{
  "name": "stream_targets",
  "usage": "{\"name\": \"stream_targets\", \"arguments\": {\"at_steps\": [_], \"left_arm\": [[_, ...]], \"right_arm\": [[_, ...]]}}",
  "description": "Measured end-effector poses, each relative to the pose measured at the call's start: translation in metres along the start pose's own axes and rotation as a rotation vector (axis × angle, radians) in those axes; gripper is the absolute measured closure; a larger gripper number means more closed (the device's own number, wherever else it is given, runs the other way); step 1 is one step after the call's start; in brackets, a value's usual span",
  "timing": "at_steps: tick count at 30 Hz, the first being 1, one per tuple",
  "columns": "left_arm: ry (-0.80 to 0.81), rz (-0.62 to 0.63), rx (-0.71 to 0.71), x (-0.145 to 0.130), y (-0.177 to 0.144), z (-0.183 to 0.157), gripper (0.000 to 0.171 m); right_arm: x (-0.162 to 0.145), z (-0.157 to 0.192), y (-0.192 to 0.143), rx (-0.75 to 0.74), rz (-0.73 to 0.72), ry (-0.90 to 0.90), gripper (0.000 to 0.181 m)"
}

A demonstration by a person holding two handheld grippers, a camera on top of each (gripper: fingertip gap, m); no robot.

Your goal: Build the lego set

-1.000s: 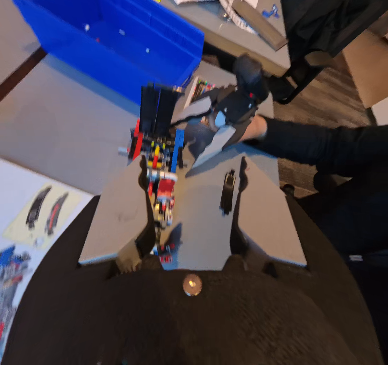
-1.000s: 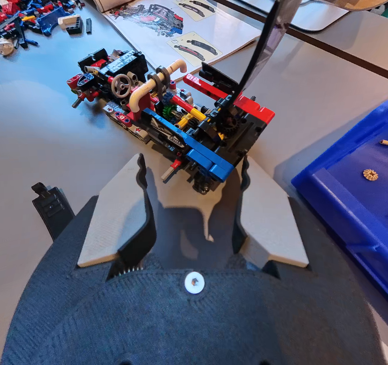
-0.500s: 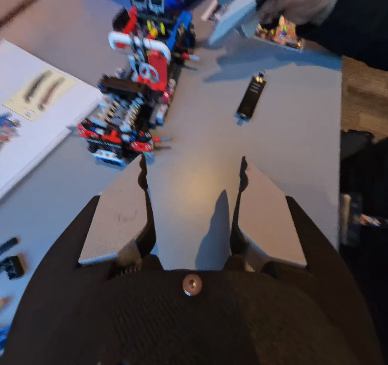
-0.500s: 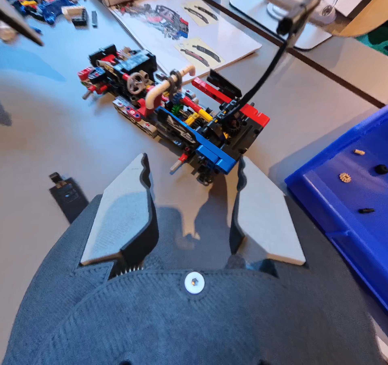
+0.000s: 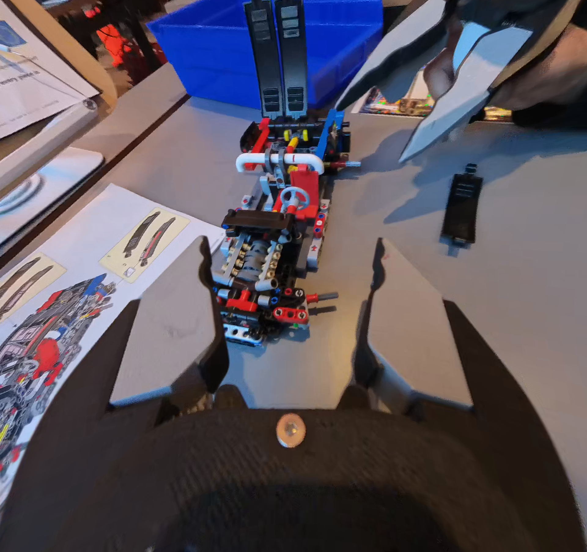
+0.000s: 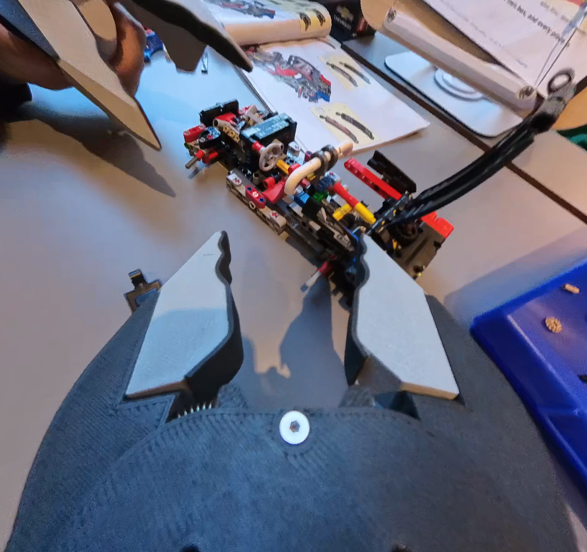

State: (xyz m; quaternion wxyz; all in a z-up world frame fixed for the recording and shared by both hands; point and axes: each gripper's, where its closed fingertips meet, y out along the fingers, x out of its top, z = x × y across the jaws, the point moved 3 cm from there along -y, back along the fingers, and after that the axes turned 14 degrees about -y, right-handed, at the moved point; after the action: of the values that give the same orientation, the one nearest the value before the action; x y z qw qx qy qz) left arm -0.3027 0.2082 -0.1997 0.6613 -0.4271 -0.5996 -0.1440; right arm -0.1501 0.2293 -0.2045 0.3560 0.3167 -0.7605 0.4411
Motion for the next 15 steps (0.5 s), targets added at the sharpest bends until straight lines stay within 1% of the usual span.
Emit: {"name": "stream_targets", "arguments": {"at_steps": [2, 4, 5, 7, 8, 10, 12, 15], "left_arm": [[-0.045, -0.041, -0.025, 0.000, -0.001, -0.001, 0.084], [-0.081, -0.035, -0.087, 0.001, 0.001, -0.007, 0.091], [-0.080, -0.023, -0.089, 0.000, 0.003, -0.007, 0.090], [-0.076, -0.018, -0.082, -0.001, 0.006, -0.008, 0.084], [-0.078, -0.017, -0.092, -0.003, 0.007, -0.009, 0.085], [-0.096, 0.002, -0.106, -0.005, 0.010, -0.009, 0.085], [-0.118, -0.002, -0.109, -0.004, 0.009, -0.007, 0.082], [-0.138, -0.022, -0.106, -0.003, 0.006, -0.004, 0.085]], "right_arm": [[0.009, -0.006, 0.005, -0.021, -0.061, -0.020, 0.107], [0.019, -0.010, 0.009, -0.040, -0.130, -0.048, 0.113], [0.022, -0.011, 0.007, -0.039, -0.141, -0.069, 0.117], [0.023, -0.014, 0.001, -0.067, -0.149, -0.111, 0.117], [0.021, -0.016, -0.002, -0.082, -0.169, -0.116, 0.119], [0.017, -0.016, -0.003, -0.056, -0.207, -0.065, 0.122], [0.020, -0.015, -0.001, -0.012, -0.250, -0.010, 0.120], [0.020, -0.008, 0.007, 0.028, -0.241, -0.004, 0.119]]}}
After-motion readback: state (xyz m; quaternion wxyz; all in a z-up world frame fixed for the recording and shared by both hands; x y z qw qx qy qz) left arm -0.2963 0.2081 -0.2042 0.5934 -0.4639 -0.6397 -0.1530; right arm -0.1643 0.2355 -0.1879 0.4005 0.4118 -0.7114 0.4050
